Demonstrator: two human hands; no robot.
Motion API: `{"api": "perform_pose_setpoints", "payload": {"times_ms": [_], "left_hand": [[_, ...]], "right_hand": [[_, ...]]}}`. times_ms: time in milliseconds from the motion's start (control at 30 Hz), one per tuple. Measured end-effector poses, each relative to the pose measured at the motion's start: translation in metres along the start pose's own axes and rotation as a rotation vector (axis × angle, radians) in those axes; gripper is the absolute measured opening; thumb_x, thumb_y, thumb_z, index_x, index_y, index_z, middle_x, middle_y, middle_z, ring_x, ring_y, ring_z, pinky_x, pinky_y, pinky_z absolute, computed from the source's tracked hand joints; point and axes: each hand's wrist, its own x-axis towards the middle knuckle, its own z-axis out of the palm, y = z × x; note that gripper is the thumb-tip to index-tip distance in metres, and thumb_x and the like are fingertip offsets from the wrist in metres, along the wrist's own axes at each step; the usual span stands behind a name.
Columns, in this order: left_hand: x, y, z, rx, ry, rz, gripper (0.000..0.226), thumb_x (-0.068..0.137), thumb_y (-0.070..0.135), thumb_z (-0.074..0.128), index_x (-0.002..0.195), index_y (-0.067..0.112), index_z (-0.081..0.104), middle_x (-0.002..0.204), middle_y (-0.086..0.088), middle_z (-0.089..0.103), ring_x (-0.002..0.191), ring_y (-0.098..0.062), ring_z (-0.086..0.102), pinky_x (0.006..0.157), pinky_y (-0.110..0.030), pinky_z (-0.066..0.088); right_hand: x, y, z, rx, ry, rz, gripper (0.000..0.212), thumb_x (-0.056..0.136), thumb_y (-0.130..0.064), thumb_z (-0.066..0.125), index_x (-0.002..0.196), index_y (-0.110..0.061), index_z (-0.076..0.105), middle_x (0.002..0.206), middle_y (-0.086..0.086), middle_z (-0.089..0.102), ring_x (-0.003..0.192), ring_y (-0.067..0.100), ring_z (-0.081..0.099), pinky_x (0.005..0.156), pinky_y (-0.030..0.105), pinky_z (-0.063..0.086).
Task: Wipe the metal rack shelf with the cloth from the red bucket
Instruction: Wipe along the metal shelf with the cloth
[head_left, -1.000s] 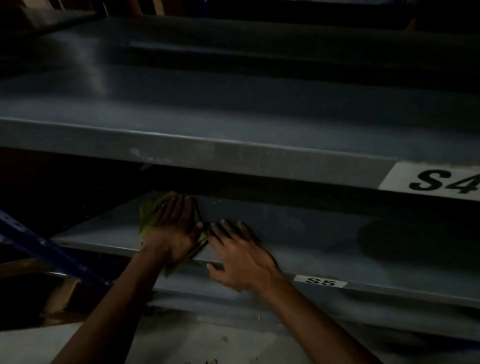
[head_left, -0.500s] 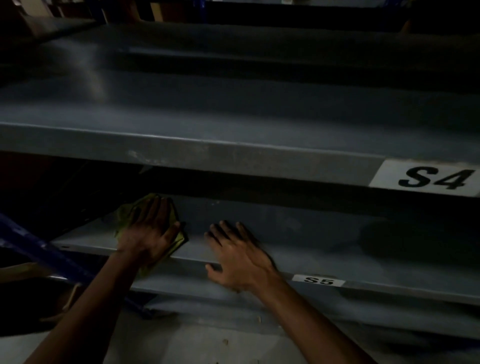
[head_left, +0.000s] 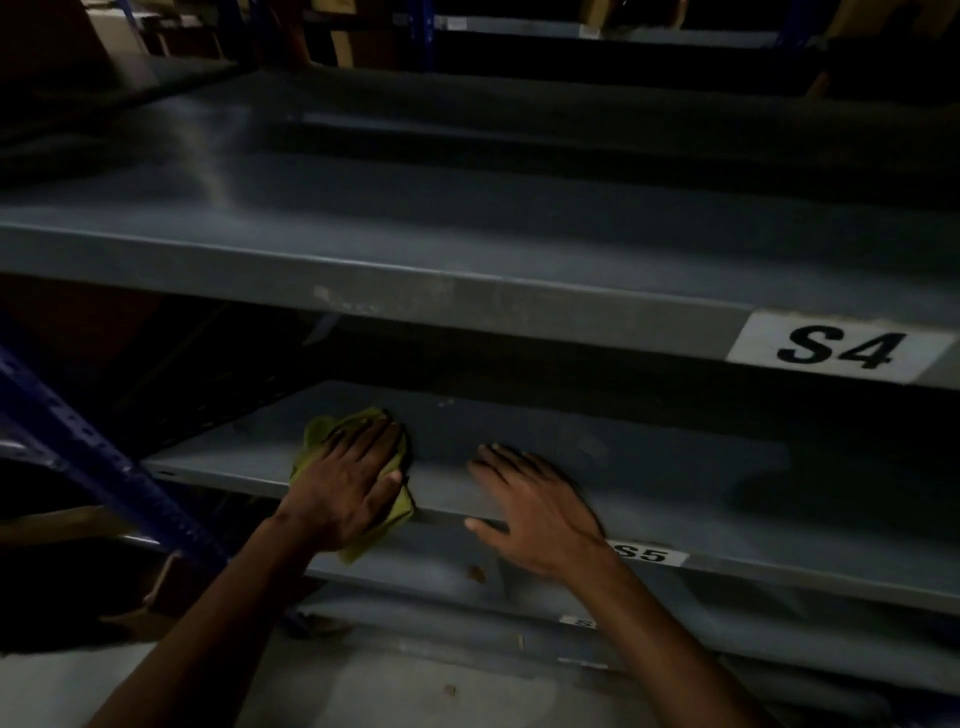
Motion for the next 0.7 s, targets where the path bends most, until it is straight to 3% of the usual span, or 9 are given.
{"api": "perform_pose_setpoints", "payload": {"times_ms": [133,300,367,467,600,700], "left_hand": [[0.005,-0.021,-0.004,0.007,-0.004,-0.102,0.076,0.095,0.057,0.013,0.141,0.001,0.04,0.144,-0.021,0.041,0.135,-0.036,0.036,0.108,-0.052,0.03],[0.022,-0.01,-0.003,0.013,0.022,-0.238,0.082,0.088,0.059,0.009,0.146,0.005,0.03,0.152,-0.017,0.03,0.141,-0.032,0.025,0.113,-0.048,0.021],[0.029,-0.003,0.001,0.007,0.036,-0.282,0.081,0.09,0.057,0.01,0.143,0.002,0.035,0.148,-0.021,0.035,0.137,-0.037,0.032,0.11,-0.052,0.025],[0.039,0.008,0.007,-0.015,0.002,-0.276,0.082,0.093,0.058,0.005,0.14,0.0,0.04,0.145,-0.024,0.039,0.132,-0.043,0.037,0.108,-0.058,0.028],[0.052,0.037,0.004,-0.02,0.066,-0.234,0.068,0.09,0.045,0.026,0.134,-0.002,0.049,0.137,-0.025,0.049,0.125,-0.042,0.046,0.103,-0.056,0.036],[0.06,0.059,0.006,-0.016,0.061,-0.16,0.067,0.09,0.044,0.026,0.135,-0.001,0.048,0.138,-0.024,0.048,0.127,-0.042,0.044,0.104,-0.056,0.035]], "right_hand": [[-0.018,0.021,-0.005,-0.044,-0.015,0.043,0.069,0.088,-0.066,0.037,0.143,-0.024,0.041,0.152,0.0,0.039,0.14,0.018,0.035,0.113,0.038,0.033],[-0.014,0.016,0.004,-0.122,-0.058,0.036,0.067,0.09,-0.061,0.036,0.14,-0.018,0.045,0.148,0.007,0.044,0.138,0.023,0.038,0.115,0.041,0.026],[-0.014,0.017,0.006,-0.09,-0.071,0.027,0.068,0.091,-0.059,0.035,0.142,-0.015,0.042,0.15,0.009,0.041,0.141,0.025,0.034,0.118,0.044,0.022],[-0.015,0.019,0.004,-0.041,-0.081,0.027,0.07,0.092,-0.057,0.034,0.146,-0.013,0.036,0.154,0.01,0.034,0.145,0.025,0.025,0.12,0.044,0.015],[-0.015,0.017,0.003,-0.035,-0.064,0.029,0.07,0.091,-0.057,0.035,0.145,-0.013,0.036,0.154,0.01,0.035,0.144,0.025,0.026,0.12,0.04,0.012],[-0.016,0.018,0.004,-0.032,-0.056,0.029,0.069,0.091,-0.057,0.036,0.145,-0.013,0.037,0.153,0.01,0.036,0.144,0.024,0.027,0.12,0.04,0.013]]}}
